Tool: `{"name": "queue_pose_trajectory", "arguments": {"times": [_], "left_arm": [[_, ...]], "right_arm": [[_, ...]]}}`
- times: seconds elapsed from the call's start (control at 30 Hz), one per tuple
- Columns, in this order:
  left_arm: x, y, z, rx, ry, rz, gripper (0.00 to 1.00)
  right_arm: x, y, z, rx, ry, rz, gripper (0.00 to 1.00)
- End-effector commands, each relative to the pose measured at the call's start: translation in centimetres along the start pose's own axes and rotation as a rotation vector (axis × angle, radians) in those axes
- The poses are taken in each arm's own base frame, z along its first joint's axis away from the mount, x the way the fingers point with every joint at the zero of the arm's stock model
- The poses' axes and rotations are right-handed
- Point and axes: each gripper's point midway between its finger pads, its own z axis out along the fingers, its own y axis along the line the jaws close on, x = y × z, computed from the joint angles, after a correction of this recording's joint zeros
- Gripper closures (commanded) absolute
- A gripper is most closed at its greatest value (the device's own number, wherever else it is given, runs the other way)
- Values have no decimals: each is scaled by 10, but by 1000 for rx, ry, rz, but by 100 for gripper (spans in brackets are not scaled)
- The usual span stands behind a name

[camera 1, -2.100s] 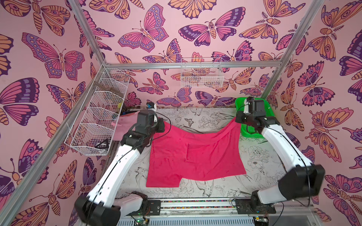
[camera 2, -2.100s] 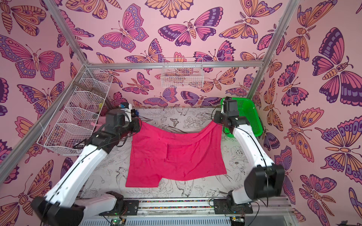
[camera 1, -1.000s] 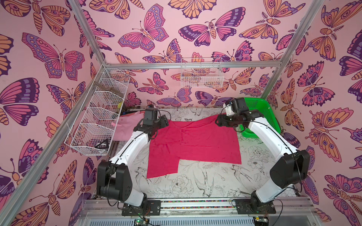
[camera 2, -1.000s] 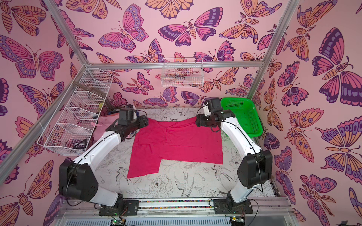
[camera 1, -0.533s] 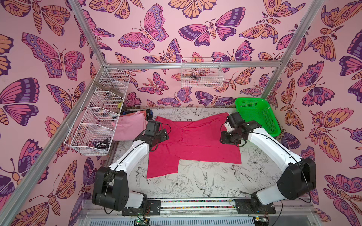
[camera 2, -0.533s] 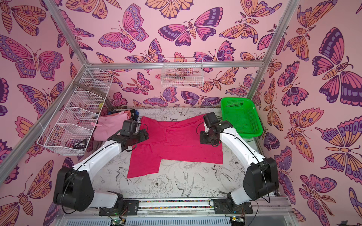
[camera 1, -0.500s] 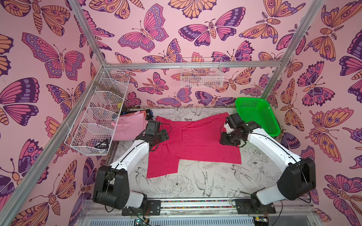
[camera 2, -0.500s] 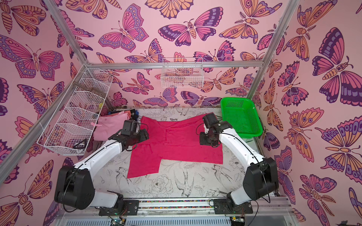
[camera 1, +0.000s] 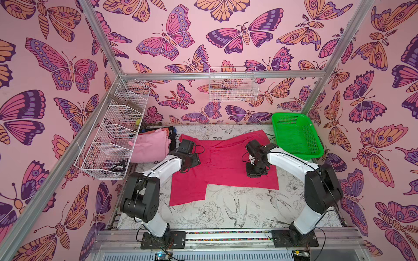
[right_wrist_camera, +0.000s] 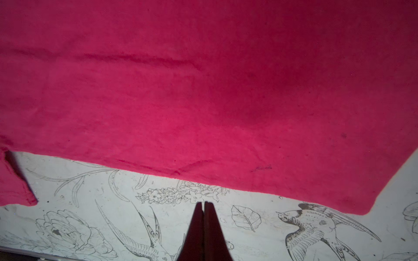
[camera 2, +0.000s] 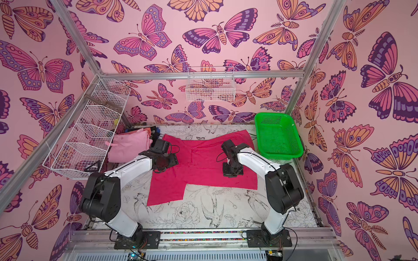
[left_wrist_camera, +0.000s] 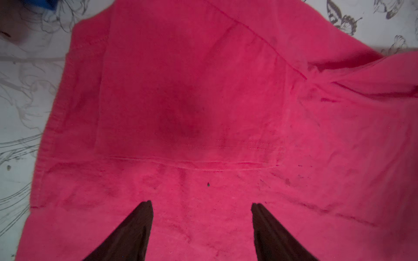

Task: Fold and stack t-shirts
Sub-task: Flatten out the T-shirt at the center of the board.

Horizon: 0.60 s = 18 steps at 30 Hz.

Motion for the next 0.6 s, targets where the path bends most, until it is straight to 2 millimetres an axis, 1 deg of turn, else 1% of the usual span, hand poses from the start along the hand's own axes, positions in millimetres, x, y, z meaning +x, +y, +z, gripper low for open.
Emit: {"name": "queue_pose_trajectory", "arguments": {"times": [0.0, 0.13, 0.23, 0.3, 0.37, 0.57], "left_arm": [[7, 5, 4, -38, 42, -19, 26], [13, 5, 9, -48, 69, -29, 27], [16, 5, 10, -57, 75, -27, 27], [18, 7, 12, -68, 79, -26, 27], [20, 8, 16, -74, 90, -27, 30], [22, 6, 29, -86, 116, -27, 33]], "right_arm": [[-3, -1, 5, 17, 0, 20, 100], [-2, -2, 16, 30, 29, 32, 100], [-2, -1, 18, 27, 32, 37, 100], [-3, -1, 18, 28, 29, 41, 100], [-2, -1, 18, 31, 31, 45, 100], [-4, -1, 11, 31, 21, 49, 100]]}}
